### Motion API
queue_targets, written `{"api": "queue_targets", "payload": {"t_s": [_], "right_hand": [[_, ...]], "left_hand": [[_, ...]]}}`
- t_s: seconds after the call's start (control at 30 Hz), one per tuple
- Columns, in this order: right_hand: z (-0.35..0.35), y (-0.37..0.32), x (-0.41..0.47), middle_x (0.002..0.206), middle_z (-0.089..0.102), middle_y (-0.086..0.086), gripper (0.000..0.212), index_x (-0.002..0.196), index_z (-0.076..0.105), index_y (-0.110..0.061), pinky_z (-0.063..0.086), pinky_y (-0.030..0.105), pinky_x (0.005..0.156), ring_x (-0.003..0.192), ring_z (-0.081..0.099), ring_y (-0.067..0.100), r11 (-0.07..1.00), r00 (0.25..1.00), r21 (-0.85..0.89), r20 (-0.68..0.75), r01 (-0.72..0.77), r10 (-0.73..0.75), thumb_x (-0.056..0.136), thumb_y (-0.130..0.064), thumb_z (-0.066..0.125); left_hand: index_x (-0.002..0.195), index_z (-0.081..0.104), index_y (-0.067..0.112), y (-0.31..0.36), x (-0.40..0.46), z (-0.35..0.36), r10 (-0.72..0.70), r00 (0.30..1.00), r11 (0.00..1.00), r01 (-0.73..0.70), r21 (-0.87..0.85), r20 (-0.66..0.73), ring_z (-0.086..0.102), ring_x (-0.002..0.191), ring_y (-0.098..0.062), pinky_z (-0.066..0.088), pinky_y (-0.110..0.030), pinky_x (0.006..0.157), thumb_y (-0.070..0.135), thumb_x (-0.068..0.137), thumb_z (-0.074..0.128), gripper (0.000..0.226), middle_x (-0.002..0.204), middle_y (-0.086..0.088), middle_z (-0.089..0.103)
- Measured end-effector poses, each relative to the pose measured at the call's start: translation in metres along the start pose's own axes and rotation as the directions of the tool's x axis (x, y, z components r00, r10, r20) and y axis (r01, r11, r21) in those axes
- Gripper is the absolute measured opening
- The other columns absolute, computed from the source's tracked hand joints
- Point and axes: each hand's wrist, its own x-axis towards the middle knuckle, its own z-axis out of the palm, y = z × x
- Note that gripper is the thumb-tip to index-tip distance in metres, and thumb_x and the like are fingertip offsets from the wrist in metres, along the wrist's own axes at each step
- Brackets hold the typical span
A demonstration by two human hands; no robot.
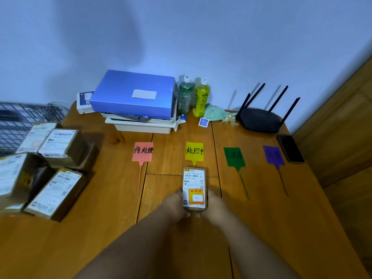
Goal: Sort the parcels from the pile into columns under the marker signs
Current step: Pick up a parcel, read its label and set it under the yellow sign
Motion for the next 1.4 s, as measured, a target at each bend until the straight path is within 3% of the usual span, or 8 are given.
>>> {"api": "queue_targets", "payload": {"t_s": [0.1, 0.17, 0.4, 0.57, 0.8, 0.97, 1.13, 1.4], "right_hand": [[-0.011, -0.004, -0.01, 0.144, 0.048, 0.004, 0.11, 0.156, 0.008, -0.019, 0.045, 0.032, 0.098, 0.131, 0.047, 0.023, 0.997, 0.998, -0.05, -0.002, -0.064, 0.064, 0.075, -0.017, 0.082], [-0.022, -0.012, -0.018, 0.156, 0.031, 0.007, 0.12, 0.156, -0.002, -0.021, 0.038, 0.04, 0.107, 0.141, 0.034, 0.028, 0.994, 0.997, -0.082, -0.027, -0.075, 0.073, 0.073, -0.024, 0.084], [-0.061, -0.072, -0.061, 0.158, 0.029, 0.001, 0.122, 0.156, 0.006, -0.026, 0.038, 0.039, 0.107, 0.141, 0.034, 0.024, 0.973, 0.96, -0.174, -0.208, 0.151, -0.186, 0.066, -0.04, 0.086], [-0.059, -0.134, -0.1, 0.159, 0.024, 0.007, 0.117, 0.156, 0.002, -0.025, 0.034, 0.038, 0.11, 0.144, 0.029, 0.026, 0.934, 0.927, -0.22, -0.19, 0.281, -0.324, 0.072, -0.049, 0.079], [-0.005, -0.223, -0.132, 0.16, 0.024, 0.005, 0.112, 0.156, 0.007, -0.027, 0.033, 0.039, 0.113, 0.143, 0.031, 0.026, 0.872, 0.878, -0.257, -0.132, 0.418, -0.46, 0.072, -0.054, 0.077], [0.055, -0.281, -0.139, 0.162, 0.017, 0.002, 0.109, 0.155, 0.005, -0.027, 0.028, 0.043, 0.117, 0.147, 0.022, 0.025, 0.802, 0.851, -0.356, -0.034, 0.48, -0.525, 0.076, -0.051, 0.075], [0.119, -0.321, -0.13, 0.163, 0.0, 0.001, 0.112, 0.155, -0.003, -0.019, 0.009, 0.042, 0.121, 0.15, -0.002, 0.022, 0.703, 0.834, -0.477, 0.131, 0.527, -0.536, 0.078, -0.048, 0.073], [0.197, -0.364, -0.092, 0.163, -0.011, 0.006, 0.116, 0.154, -0.009, -0.011, -0.002, 0.041, 0.12, 0.149, -0.014, 0.025, 0.511, 0.793, -0.627, 0.32, 0.588, -0.519, 0.08, -0.059, 0.066]], "left_hand": [[0.153, 0.014, 0.015, 0.004, -0.007, -0.011, -0.015, 1.0, 0.998, 0.014, 0.064, 0.014, 0.046, 0.131, -0.024, 0.043, -0.032, 0.101, 0.01, 0.079, 0.075, 0.096, 0.143, -0.005, 0.048], [0.154, 0.0, 0.013, 0.007, -0.017, -0.026, -0.028, 0.999, 0.995, 0.029, 0.094, -0.017, 0.041, 0.135, -0.028, 0.042, -0.03, 0.099, 0.011, 0.082, 0.073, 0.103, 0.15, -0.011, 0.039], [0.154, 0.014, 0.022, 0.026, -0.077, -0.112, 0.152, 0.936, 0.987, -0.126, 0.101, -0.317, 0.034, 0.14, -0.029, 0.037, -0.039, 0.109, 0.025, 0.079, 0.077, 0.098, 0.155, -0.007, 0.032], [0.153, 0.019, 0.024, 0.016, -0.139, -0.167, 0.217, 0.859, 0.976, -0.193, 0.099, -0.463, 0.04, 0.136, -0.025, 0.043, -0.036, 0.103, 0.023, 0.08, 0.076, 0.092, 0.152, -0.005, 0.038], [0.152, 0.025, 0.024, -0.064, -0.208, -0.248, 0.14, 0.791, 0.99, -0.106, 0.092, -0.596, 0.042, 0.136, -0.025, 0.042, -0.036, 0.105, 0.027, 0.075, 0.08, 0.095, 0.153, -0.004, 0.038], [0.137, 0.045, 0.026, -0.15, -0.237, -0.295, 0.119, 0.762, 0.986, -0.016, 0.166, -0.637, 0.053, 0.115, -0.014, 0.045, -0.032, 0.094, 0.028, 0.062, 0.087, 0.086, 0.134, 0.006, 0.056], [0.155, 0.002, 0.017, -0.224, -0.242, -0.32, -0.117, 0.794, 0.893, 0.347, 0.286, -0.597, 0.0, 0.149, -0.028, 0.007, -0.058, 0.118, 0.053, 0.064, 0.082, 0.126, 0.163, 0.001, 0.005], [0.153, -0.009, 0.018, -0.295, -0.227, -0.34, -0.231, 0.839, 0.761, 0.472, 0.446, -0.493, -0.014, 0.147, -0.032, -0.009, -0.065, 0.11, 0.067, 0.063, 0.073, 0.132, 0.162, -0.004, -0.009]]}}
